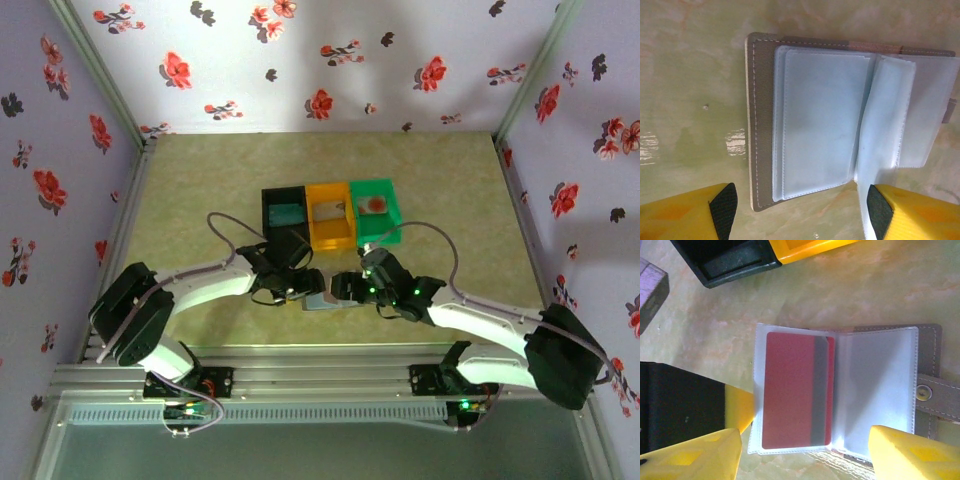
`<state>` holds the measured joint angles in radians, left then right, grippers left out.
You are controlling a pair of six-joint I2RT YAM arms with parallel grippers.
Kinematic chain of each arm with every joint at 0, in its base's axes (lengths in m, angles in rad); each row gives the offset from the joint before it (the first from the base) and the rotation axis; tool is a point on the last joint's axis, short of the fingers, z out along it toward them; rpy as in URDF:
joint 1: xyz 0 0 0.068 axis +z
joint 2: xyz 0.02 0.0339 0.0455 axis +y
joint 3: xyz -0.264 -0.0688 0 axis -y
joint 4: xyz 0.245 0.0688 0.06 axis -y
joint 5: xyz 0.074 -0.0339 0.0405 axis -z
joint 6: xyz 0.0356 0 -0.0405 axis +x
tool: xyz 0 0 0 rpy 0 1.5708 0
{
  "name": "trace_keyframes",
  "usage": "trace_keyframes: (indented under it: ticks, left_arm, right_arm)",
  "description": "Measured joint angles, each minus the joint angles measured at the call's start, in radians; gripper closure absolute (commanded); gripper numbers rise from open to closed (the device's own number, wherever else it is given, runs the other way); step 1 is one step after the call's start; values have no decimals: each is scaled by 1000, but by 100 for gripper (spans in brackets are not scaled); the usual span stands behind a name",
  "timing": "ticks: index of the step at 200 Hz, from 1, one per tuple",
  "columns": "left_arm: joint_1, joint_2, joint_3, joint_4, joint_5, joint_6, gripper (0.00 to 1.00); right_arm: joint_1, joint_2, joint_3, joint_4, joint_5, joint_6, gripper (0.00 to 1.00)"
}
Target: Take the credit cards out of the card holder
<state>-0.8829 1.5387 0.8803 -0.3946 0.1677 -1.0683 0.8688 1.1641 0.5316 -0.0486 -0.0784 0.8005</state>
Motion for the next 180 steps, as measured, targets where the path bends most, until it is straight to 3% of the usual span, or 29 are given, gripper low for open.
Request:
trace_keyframes:
  ticks: [88, 132, 180]
  left_arm:
    - [0, 2, 4, 14, 9, 0, 29]
    - [0, 14, 10, 14, 9, 0, 29]
    - [0, 16, 18, 13, 9, 0, 29]
  right_arm:
    - [40, -29, -75, 103, -4, -42, 48]
    - [69, -31, -111, 138, 13, -83, 43]
    - [152, -31, -131, 146, 128, -174, 38]
